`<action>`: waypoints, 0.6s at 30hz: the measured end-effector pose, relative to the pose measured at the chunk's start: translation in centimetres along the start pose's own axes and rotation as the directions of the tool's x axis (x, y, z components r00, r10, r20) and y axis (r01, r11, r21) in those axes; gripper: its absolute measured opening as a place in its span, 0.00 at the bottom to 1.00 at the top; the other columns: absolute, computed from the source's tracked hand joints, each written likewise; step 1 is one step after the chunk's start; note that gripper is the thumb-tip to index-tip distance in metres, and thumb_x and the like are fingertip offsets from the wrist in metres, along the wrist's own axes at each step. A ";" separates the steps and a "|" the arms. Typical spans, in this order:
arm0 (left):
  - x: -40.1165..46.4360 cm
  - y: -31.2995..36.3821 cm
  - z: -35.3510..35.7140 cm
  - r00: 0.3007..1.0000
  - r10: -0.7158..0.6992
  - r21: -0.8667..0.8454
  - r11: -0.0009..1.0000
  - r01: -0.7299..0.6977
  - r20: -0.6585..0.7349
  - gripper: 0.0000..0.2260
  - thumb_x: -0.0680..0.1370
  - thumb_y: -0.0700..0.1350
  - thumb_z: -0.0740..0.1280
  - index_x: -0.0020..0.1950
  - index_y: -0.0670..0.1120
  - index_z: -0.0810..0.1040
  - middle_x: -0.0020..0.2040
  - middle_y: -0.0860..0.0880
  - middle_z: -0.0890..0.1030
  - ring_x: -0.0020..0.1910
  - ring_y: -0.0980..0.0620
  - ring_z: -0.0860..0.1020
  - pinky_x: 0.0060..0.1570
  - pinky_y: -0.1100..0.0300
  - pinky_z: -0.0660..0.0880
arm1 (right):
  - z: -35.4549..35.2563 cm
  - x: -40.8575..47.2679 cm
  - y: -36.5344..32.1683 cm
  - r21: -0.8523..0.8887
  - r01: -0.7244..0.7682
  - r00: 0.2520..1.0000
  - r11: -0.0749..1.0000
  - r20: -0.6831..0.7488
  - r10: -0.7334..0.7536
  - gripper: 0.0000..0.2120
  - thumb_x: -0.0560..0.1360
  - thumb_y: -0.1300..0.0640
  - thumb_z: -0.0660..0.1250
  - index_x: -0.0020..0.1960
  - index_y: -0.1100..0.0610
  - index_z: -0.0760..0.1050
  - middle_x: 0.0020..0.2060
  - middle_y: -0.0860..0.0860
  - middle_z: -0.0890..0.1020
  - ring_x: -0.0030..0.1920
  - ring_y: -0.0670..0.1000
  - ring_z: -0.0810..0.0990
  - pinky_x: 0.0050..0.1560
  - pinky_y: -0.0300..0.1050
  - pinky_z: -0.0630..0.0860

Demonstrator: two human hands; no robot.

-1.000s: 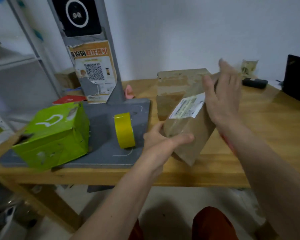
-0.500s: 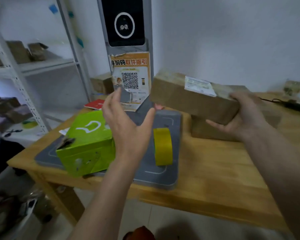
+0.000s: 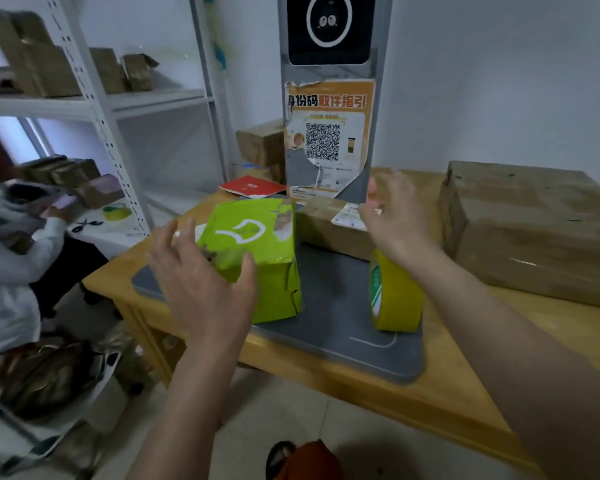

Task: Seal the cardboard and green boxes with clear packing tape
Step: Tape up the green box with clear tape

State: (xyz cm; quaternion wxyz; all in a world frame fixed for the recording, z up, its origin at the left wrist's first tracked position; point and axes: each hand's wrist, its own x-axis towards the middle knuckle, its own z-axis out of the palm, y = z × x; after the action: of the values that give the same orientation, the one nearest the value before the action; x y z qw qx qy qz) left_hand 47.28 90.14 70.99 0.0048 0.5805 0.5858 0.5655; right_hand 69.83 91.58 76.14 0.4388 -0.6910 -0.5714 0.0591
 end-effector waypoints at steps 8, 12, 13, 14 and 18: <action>1.3 -3.1 -1.1 0.672 -0.609 -0.409 0.534 0.741 0.422 0.22 0.69 0.67 0.66 0.58 0.58 0.79 0.66 0.49 0.76 0.60 0.46 0.76 0.60 0.43 0.74 | 8.1 -5.7 -4.5 0.509 -0.415 0.853 0.754 0.507 0.127 0.27 0.79 0.43 0.63 0.74 0.52 0.63 0.67 0.45 0.72 0.65 0.48 0.73 0.66 0.49 0.70; -0.5 -0.5 -2.3 0.749 -0.460 -0.486 0.572 0.661 0.477 0.18 0.76 0.62 0.67 0.64 0.59 0.77 0.62 0.55 0.78 0.57 0.52 0.79 0.54 0.51 0.76 | 7.3 -7.1 -4.7 0.622 -0.448 0.862 0.642 0.491 0.126 0.23 0.81 0.48 0.61 0.74 0.48 0.61 0.60 0.44 0.76 0.58 0.47 0.77 0.58 0.45 0.74; -0.9 0.6 -2.8 0.808 -0.402 -0.539 0.604 0.587 0.430 0.17 0.77 0.59 0.67 0.65 0.59 0.76 0.61 0.57 0.78 0.57 0.55 0.78 0.54 0.54 0.76 | 6.5 -7.4 -4.9 0.675 -0.400 0.894 0.619 0.436 0.102 0.23 0.81 0.49 0.61 0.74 0.48 0.61 0.59 0.43 0.76 0.58 0.45 0.77 0.57 0.43 0.73; -1.2 1.9 -3.3 0.865 -0.335 -0.584 0.640 0.499 0.373 0.16 0.78 0.56 0.67 0.65 0.59 0.75 0.60 0.58 0.79 0.58 0.57 0.78 0.55 0.57 0.76 | 5.7 -7.7 -5.2 0.726 -0.337 0.927 0.599 0.368 0.075 0.23 0.80 0.49 0.62 0.74 0.49 0.63 0.59 0.42 0.77 0.58 0.44 0.77 0.58 0.43 0.73; -3.4 7.3 -3.9 0.983 -0.105 -0.700 0.691 0.180 0.150 0.26 0.75 0.51 0.71 0.71 0.48 0.69 0.62 0.51 0.78 0.59 0.59 0.77 0.54 0.67 0.74 | -0.1 -8.2 -6.1 0.863 -0.045 0.999 0.503 0.047 0.009 0.19 0.78 0.53 0.64 0.68 0.49 0.69 0.58 0.36 0.79 0.60 0.39 0.76 0.61 0.43 0.73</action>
State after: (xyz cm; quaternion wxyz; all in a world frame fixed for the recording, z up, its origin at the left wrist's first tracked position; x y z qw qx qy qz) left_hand 50.69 82.97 75.08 0.3008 0.5134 0.3648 0.7161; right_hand 62.59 84.35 76.88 0.7134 -0.3880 -0.4630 0.3552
